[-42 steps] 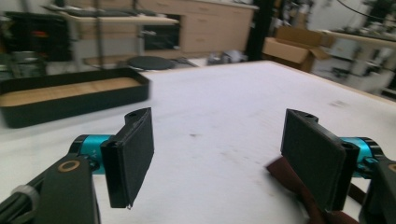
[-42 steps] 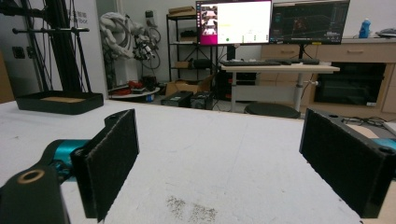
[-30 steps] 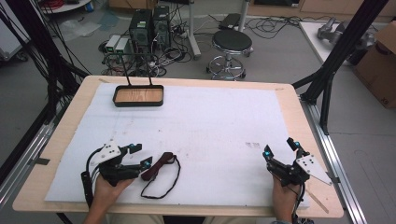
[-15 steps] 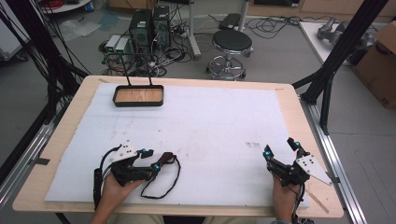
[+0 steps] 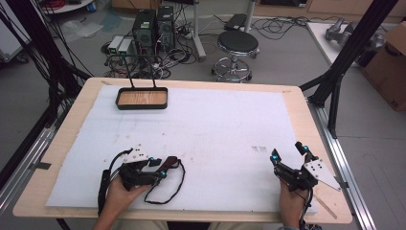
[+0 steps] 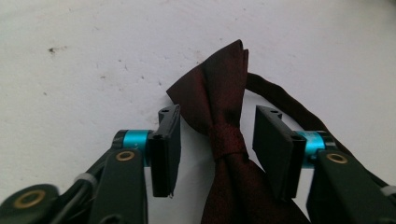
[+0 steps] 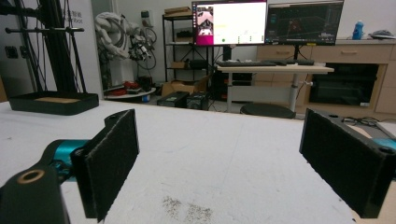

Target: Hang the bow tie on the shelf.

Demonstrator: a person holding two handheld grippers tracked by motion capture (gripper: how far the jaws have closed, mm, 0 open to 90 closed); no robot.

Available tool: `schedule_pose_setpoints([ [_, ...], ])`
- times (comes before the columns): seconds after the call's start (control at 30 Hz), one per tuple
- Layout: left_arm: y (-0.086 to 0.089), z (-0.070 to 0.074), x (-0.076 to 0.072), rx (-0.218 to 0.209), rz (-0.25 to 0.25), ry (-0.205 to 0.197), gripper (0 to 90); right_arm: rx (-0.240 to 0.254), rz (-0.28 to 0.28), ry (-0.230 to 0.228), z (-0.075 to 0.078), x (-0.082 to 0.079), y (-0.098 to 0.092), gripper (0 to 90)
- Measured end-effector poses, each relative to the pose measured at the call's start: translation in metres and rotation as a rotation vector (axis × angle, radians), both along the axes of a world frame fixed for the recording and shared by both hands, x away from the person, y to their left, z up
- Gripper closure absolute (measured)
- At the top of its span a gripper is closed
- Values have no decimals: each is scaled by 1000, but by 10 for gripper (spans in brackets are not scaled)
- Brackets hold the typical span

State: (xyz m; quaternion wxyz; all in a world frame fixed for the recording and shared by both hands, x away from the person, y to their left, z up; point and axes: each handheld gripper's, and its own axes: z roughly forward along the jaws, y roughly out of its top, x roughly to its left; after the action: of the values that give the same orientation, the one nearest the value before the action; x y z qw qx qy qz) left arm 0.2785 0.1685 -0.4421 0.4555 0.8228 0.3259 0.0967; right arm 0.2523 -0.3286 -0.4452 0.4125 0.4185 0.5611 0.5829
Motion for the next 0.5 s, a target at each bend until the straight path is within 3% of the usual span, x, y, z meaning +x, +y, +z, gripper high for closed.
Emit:
schedule_pose_setpoints([
  [0.1, -1, 0, -1, 5, -10, 0, 612, -1, 0, 0, 0, 0, 0, 109],
  [0.23, 0, 0, -4, 4, 5, -29, 692, 0, 0, 0, 0, 0, 0, 109],
  [0.5, 1, 1, -7, -7, 5, -56, 741, -2, 1, 0, 0, 0, 0, 109],
])
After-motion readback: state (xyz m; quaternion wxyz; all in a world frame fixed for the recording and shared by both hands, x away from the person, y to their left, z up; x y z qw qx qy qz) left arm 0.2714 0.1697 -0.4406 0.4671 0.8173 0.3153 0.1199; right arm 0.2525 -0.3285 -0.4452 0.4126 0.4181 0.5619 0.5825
